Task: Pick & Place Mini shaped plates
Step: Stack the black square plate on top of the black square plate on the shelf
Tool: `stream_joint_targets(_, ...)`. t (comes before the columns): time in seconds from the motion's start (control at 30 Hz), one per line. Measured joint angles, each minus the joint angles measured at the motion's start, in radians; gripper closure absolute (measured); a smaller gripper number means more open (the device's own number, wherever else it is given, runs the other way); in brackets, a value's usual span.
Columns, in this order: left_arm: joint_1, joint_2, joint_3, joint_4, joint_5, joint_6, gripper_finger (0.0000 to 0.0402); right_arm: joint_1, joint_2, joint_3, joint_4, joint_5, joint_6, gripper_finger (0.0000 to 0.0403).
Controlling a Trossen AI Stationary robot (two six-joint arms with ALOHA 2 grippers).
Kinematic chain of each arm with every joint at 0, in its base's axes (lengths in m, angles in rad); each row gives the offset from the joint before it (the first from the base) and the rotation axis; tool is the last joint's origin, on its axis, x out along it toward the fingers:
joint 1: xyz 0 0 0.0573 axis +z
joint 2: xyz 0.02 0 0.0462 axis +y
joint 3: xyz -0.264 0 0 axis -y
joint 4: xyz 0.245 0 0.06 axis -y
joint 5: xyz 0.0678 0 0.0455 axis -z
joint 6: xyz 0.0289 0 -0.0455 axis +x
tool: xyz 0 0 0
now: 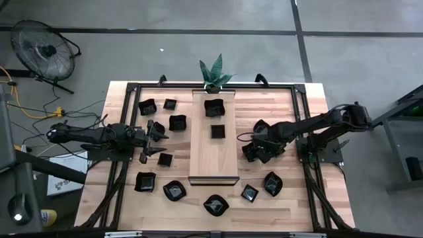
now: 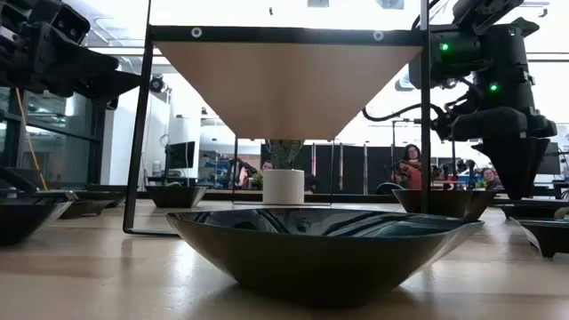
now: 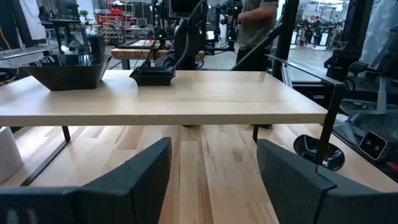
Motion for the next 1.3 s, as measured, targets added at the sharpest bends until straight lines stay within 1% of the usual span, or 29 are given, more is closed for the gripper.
stream_joint_targets(0.3, 0.000, 0.000, 0.000, 0.000, 0.000, 0.000, 0.0168, 0.000, 0.025, 0.000, 0.002, -0.018, -0.084, 0.0284)
stream_joint_targets(0.73, 0.000, 0.000, 0.000, 0.000, 0.000, 0.000, 0.0168, 0.000, 0.037, 0.000, 0.003, -0.020, -0.084, 0.0284)
stream_joint_targets(0.83, 0.000, 0.000, 0.000, 0.000, 0.000, 0.000, 0.0168, 0.000, 0.037, 0.000, 0.003, -0.020, -0.063, 0.0284)
stream_joint_targets(1.1, 0.000, 0.000, 0.000, 0.000, 0.000, 0.000, 0.0168, 0.000, 0.082, 0.000, 0.006, -0.036, -0.052, 0.0284)
stream_joint_targets(1.3, 0.000, 0.000, 0.000, 0.000, 0.000, 0.000, 0.0168, 0.000, 0.085, 0.000, 0.010, -0.021, -0.049, 0.0284)
